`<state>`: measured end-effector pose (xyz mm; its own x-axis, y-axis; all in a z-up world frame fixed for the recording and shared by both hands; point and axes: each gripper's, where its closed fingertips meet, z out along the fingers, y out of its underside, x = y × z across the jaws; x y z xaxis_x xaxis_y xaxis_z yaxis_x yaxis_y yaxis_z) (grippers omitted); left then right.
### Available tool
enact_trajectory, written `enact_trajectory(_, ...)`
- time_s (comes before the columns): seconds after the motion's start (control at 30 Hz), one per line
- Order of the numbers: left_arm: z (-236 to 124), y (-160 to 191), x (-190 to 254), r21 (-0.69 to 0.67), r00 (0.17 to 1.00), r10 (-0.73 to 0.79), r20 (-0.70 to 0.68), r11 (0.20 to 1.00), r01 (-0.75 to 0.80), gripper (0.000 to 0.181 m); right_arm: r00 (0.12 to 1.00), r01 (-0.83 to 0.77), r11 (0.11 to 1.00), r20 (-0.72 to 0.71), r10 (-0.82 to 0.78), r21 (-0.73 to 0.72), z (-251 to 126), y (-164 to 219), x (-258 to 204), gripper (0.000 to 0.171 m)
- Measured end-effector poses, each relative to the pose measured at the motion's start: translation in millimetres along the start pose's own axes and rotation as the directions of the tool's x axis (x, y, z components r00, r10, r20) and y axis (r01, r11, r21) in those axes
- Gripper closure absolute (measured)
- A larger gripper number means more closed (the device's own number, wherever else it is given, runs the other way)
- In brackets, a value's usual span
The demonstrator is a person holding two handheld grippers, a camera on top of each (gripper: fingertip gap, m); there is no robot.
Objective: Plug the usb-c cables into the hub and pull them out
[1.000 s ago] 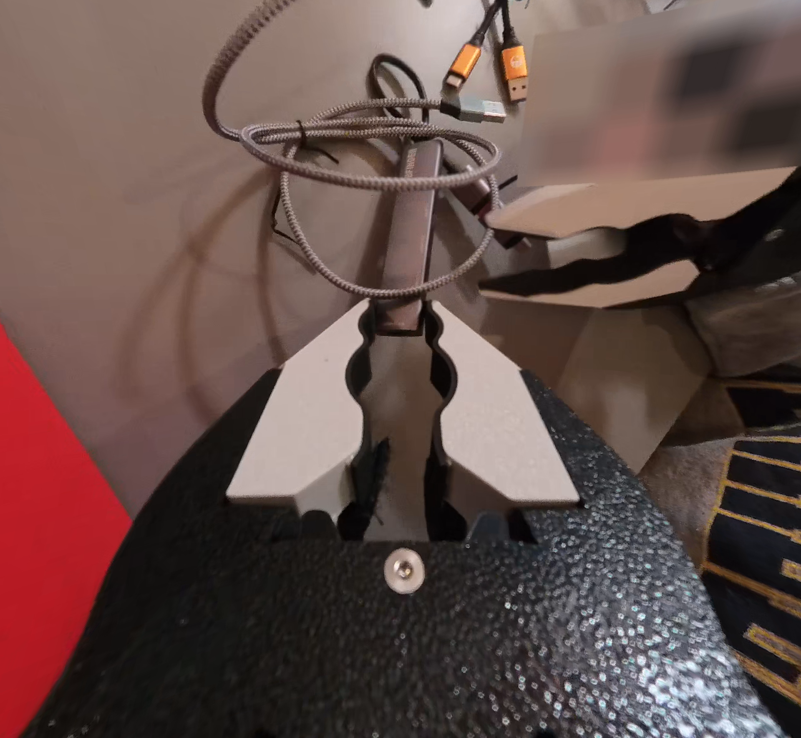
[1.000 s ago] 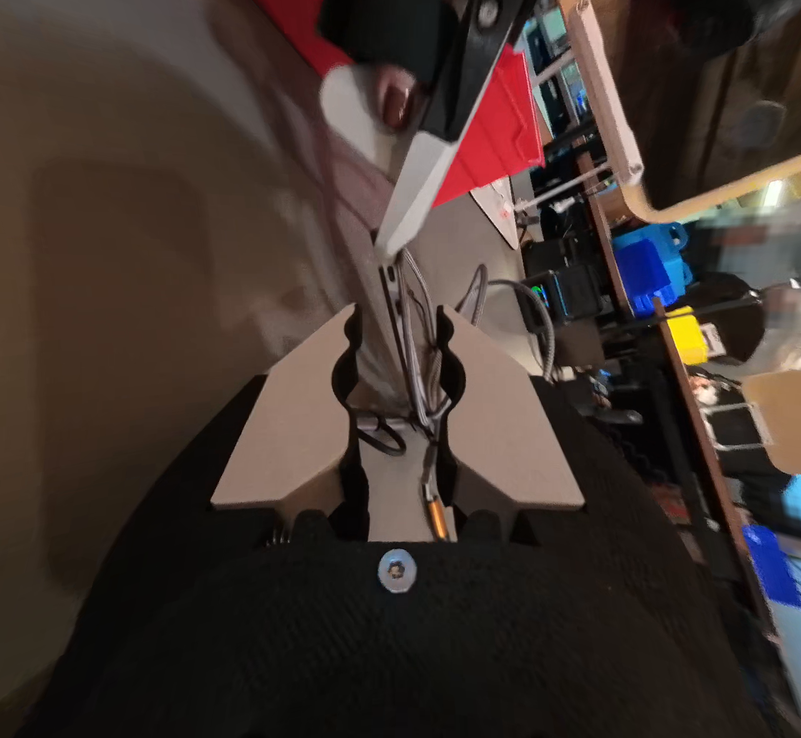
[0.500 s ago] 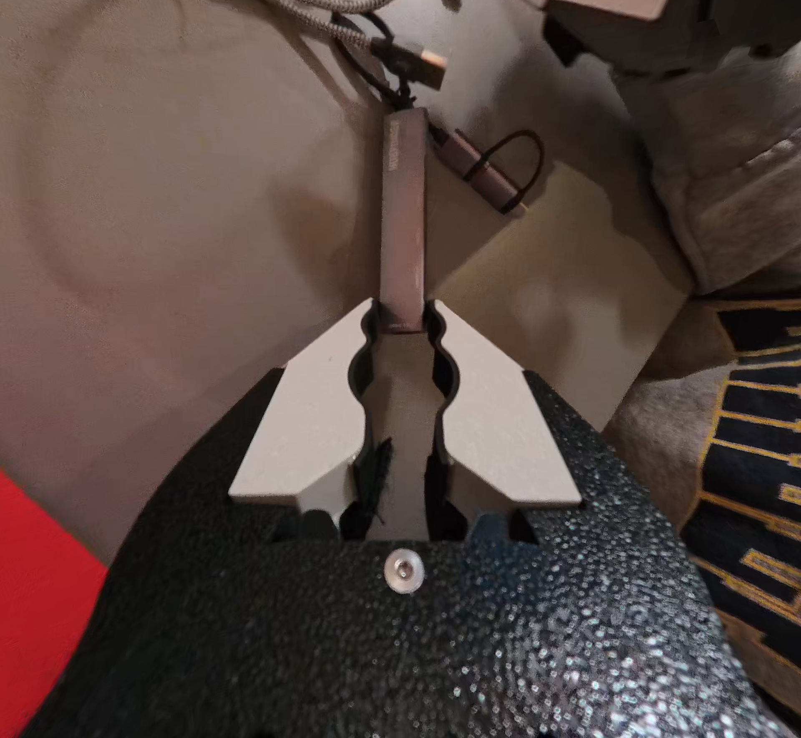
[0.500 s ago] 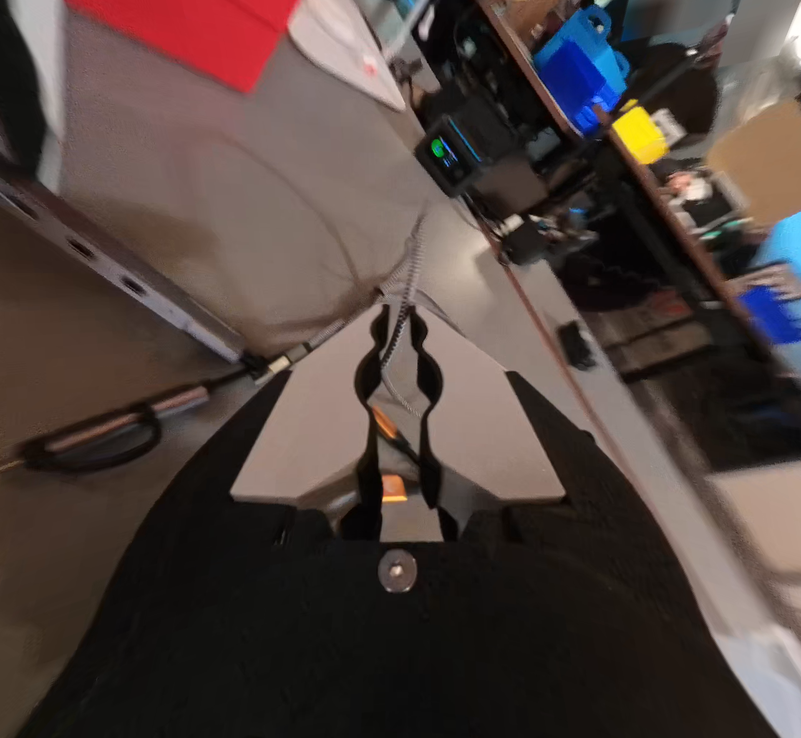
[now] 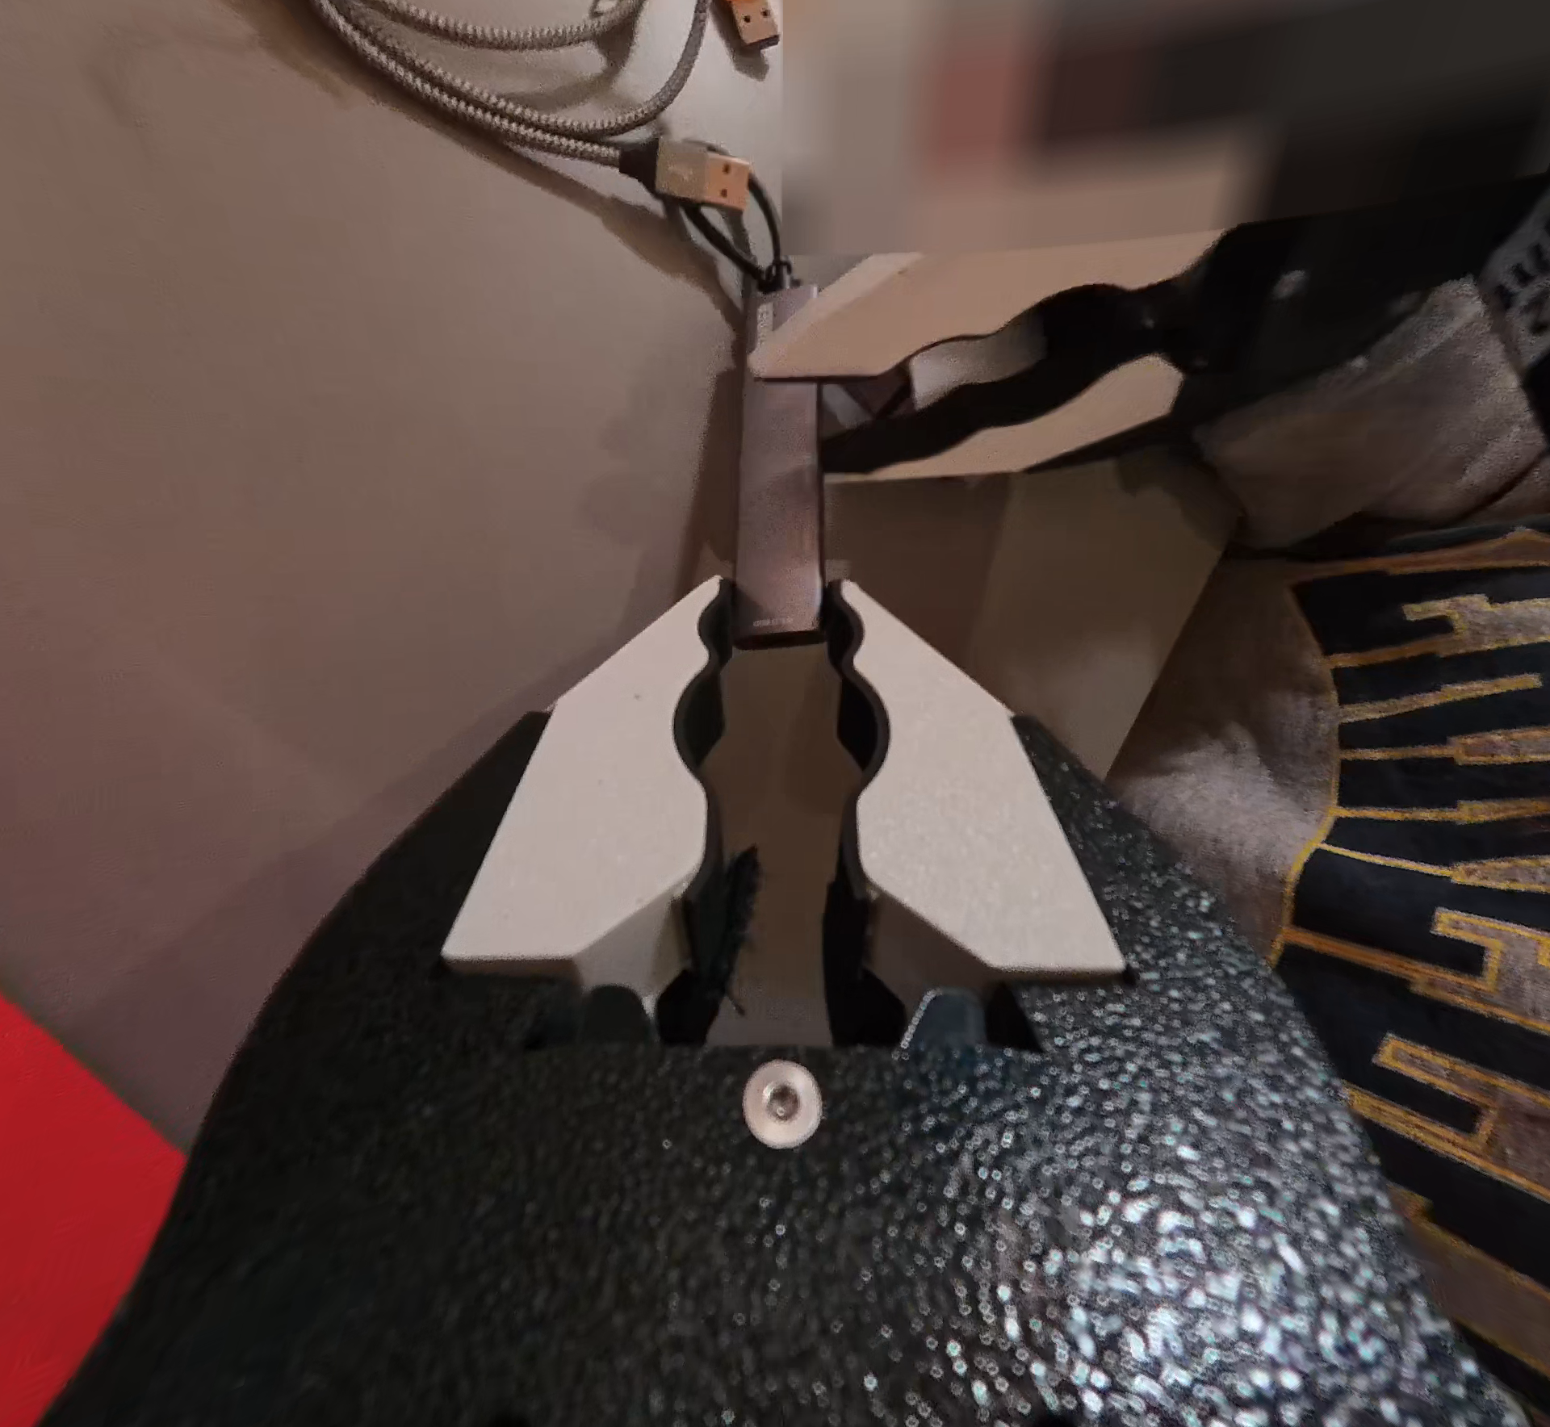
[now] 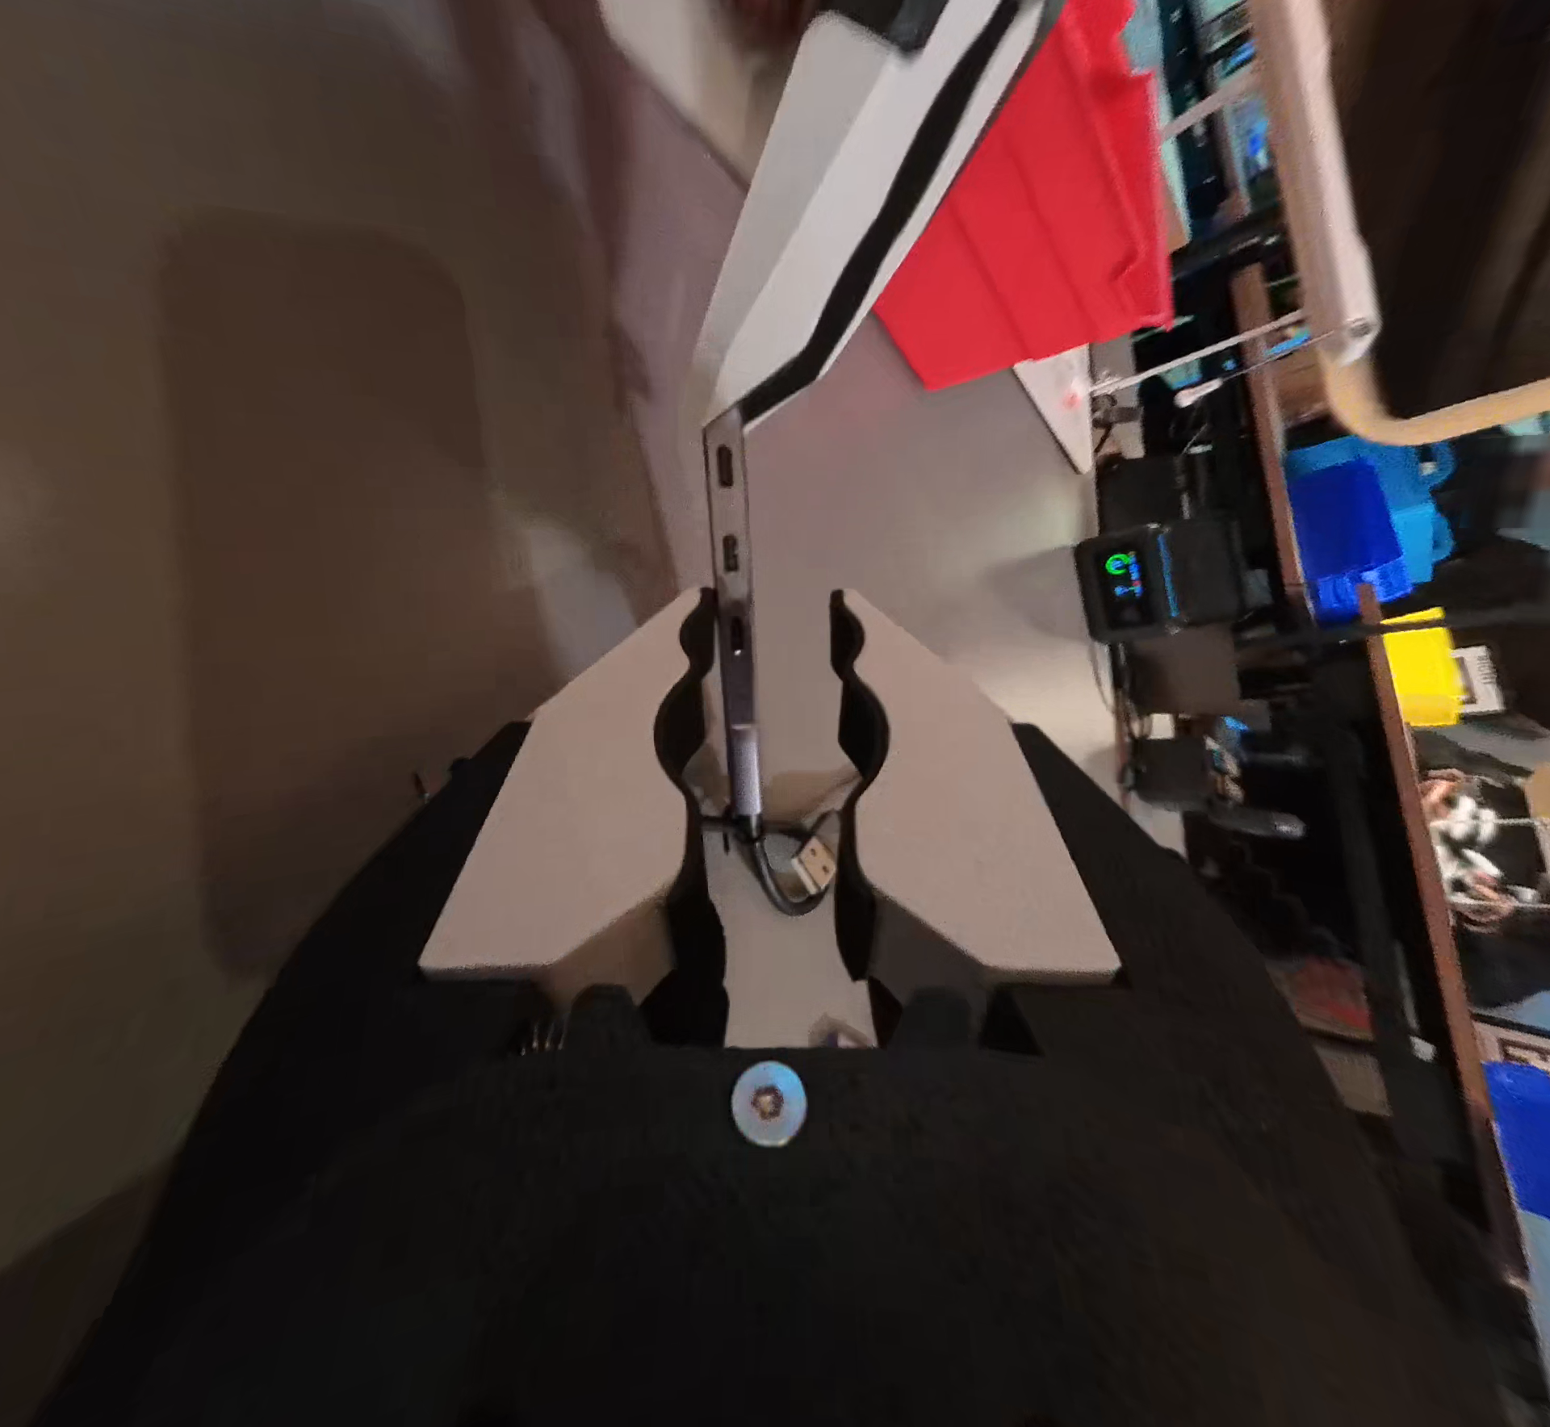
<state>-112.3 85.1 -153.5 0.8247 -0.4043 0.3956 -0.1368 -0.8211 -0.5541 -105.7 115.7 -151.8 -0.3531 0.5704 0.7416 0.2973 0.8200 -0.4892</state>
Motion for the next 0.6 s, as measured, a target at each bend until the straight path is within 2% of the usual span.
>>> enact_trajectory(0.13,-4,-1,1,0.021,0.998,0.057,0.033,0.998,-0.058,0.16,0.997,-0.028,0.999,0.064,0.03,-0.032,2,12,-9,0.164)
enact_trajectory(0.23,-5,-11,6,0.082,0.982,0.18,0.058,0.979,-0.184,0.157,0.99,-0.098,0.995,0.099,0.1,-0.024,-1,12,-8,0.164)
enact_trajectory(0.3,-5,-20,9,0.125,0.913,0.372,0.167,0.911,-0.394,0.114,0.975,-0.186,0.982,0.13,0.182,0.019,-5,11,-5,0.164)
enact_trajectory(0.37,-5,-26,11,0.102,0.766,0.559,0.317,0.783,-0.613,0.103,0.952,-0.262,0.963,0.179,0.247,0.064,-11,9,-4,0.164)
enact_trajectory(0.43,1,-25,19,0.061,0.631,0.684,0.366,0.659,-0.75,0.11,0.928,-0.319,0.942,0.234,0.289,0.103,-17,5,-5,0.164)
enact_trajectory(0.47,4,-24,23,0.057,0.59,0.716,0.373,0.617,-0.785,0.118,0.919,-0.336,0.935,0.257,0.299,0.115,-19,4,-6,0.164)
enact_trajectory(0.6,10,-25,35,0.134,0.572,0.743,0.348,0.564,-0.815,0.15,0.894,-0.372,0.916,0.323,0.31,0.151,-26,-3,-11,0.164)
